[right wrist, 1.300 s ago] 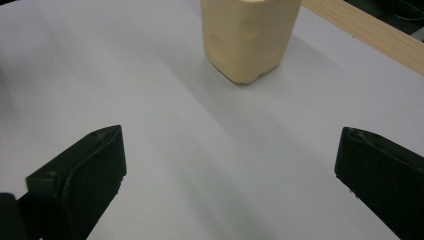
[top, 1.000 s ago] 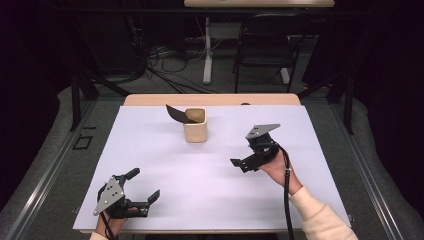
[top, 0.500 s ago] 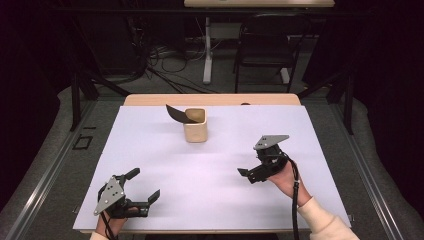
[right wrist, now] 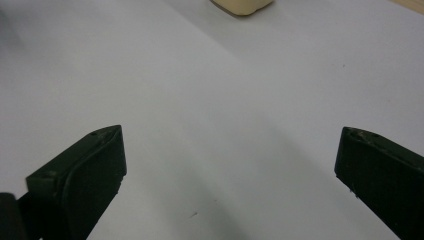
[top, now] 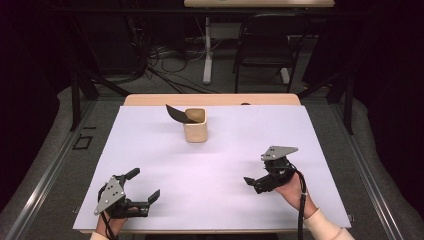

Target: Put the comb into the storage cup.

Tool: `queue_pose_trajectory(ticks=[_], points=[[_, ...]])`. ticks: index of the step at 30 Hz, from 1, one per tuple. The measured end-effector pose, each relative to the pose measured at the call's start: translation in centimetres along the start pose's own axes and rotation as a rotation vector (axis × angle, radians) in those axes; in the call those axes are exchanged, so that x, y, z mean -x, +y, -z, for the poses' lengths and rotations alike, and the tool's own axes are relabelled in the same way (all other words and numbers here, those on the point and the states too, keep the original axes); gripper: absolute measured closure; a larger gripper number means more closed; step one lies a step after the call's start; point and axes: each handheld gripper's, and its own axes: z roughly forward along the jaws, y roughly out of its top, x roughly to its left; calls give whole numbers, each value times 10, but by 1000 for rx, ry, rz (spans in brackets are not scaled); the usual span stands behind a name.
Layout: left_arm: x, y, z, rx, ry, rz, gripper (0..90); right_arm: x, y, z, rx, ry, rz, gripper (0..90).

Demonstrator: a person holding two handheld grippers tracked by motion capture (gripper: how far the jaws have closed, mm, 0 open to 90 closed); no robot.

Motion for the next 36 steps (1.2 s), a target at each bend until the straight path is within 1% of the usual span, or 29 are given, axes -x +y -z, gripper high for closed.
queue_pose_trajectory(ticks=[3, 8, 13, 15, 18, 22, 26, 29, 34, 36], points=[[0, 0, 0, 0, -1, -1, 24, 0, -7, 2, 7, -2, -17, 0], [0, 0, 0, -1, -3, -1, 23, -2, -19, 4, 5, 4, -28, 0], [0, 0, 0, -3, -3, -2, 23, -3, -26, 6, 3, -4, -26, 0], [0, 0, 0, -3, 1, -2, 23, -4, -29, 7, 13, -5, -22, 0], [0, 0, 0, -3, -2, -3, 23, -6, -34, 8, 15, -8, -27, 0], [1, 0, 0, -3, -3, -1, 23, -6, -41, 10, 3, -4, -24, 0], [0, 0, 0, -3, -1, -2, 24, -7, -47, 11, 1, -2, -34, 0], [0, 0, 0, -4, -3, -3, 23, -9, -50, 13, 8, -7, -45, 0], [0, 0, 0, -6, -3, -2, 23, -12, -55, 15, 20, -13, -35, 0], [0, 0, 0, -5, -3, -2, 24, -14, -57, 17, 29, -25, -33, 0]])
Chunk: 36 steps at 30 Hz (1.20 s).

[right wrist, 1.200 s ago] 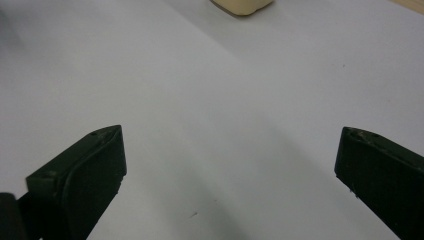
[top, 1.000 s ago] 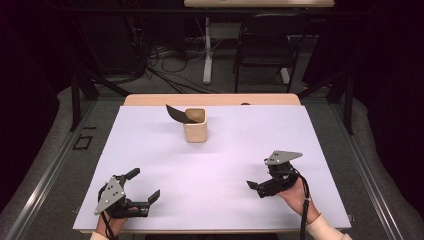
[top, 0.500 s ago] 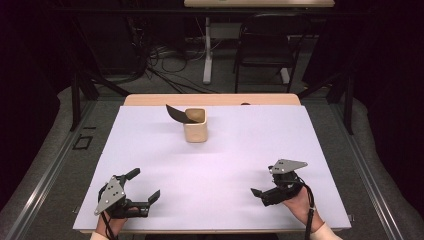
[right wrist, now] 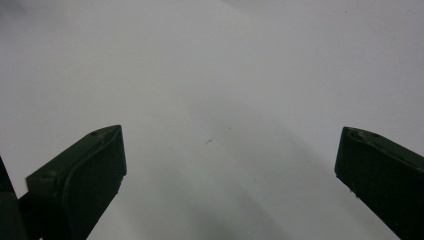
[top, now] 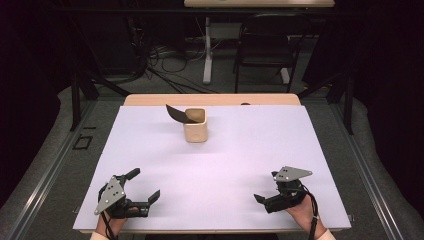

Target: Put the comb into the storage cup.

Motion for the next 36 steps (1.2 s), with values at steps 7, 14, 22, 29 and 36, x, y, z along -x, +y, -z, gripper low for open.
queue_pose_trajectory(ticks=[7, 14, 22, 29, 36], points=[[0, 0, 0, -2, 0, 2, 23, -6, -5, 6, 14, -2, 14, 0], [0, -1, -1, -5, -3, 4, 23, -9, -9, 15, 39, -22, 15, 0], [0, -1, -1, -6, -2, 4, 22, -11, -15, 19, 49, -36, 22, 0], [0, 0, -1, -5, -1, 2, 22, -12, -15, 25, 80, -50, 28, 0], [0, 0, -2, -8, -5, -2, 22, -11, -15, 28, 96, -63, 34, 0]])
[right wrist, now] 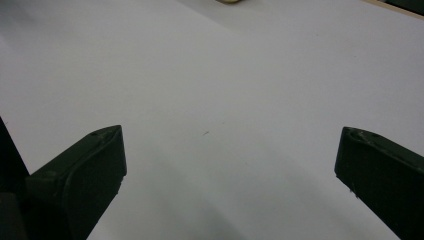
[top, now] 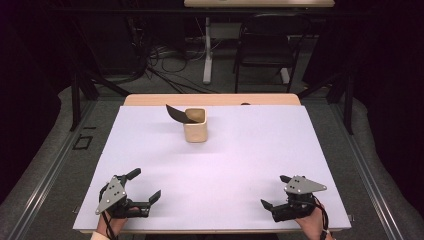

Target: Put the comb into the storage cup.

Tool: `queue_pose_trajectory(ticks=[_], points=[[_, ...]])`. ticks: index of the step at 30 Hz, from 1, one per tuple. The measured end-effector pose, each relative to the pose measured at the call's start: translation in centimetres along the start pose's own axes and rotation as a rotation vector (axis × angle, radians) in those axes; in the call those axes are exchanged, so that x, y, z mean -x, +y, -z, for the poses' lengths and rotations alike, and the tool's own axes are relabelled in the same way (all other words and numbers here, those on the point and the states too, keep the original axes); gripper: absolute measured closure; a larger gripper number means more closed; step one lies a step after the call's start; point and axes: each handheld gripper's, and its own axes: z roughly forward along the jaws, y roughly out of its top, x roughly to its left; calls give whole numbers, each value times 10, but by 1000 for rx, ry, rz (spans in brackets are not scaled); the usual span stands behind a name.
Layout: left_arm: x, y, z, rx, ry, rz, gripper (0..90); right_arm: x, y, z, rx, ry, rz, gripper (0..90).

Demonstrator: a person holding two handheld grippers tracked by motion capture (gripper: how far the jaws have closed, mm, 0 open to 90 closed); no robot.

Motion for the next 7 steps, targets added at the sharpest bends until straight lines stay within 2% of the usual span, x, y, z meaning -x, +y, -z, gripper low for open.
queue_pose_trajectory(ticks=[7], points=[[0, 0, 0, -4, 0, -6, 22, 2, -1, 0, 8, 6, -9, 0]])
